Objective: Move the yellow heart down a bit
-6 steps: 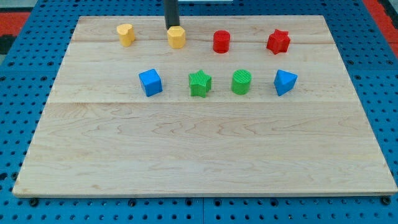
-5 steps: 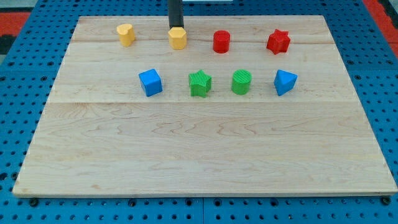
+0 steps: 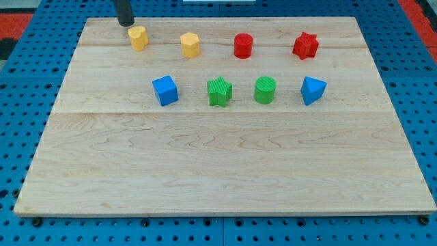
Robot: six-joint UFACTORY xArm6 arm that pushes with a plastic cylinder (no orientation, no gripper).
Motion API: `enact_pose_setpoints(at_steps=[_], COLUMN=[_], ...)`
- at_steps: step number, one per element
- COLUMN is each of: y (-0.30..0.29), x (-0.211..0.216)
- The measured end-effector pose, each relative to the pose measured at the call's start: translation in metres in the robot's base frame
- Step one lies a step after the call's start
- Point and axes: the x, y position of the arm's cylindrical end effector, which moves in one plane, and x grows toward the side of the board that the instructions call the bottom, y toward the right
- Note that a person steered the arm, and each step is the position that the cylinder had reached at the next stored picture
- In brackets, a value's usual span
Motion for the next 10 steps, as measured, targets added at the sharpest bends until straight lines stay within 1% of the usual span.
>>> enact_pose_setpoints(at_steps=[1, 2, 3, 4, 5, 6, 9, 10], y=[-0.015, 0.016, 0.033, 0.032, 0.015, 0.012, 0.015, -0.023], x=[0.016, 0.01, -0.001, 0.011, 0.023, 0.042, 0.059, 0.082])
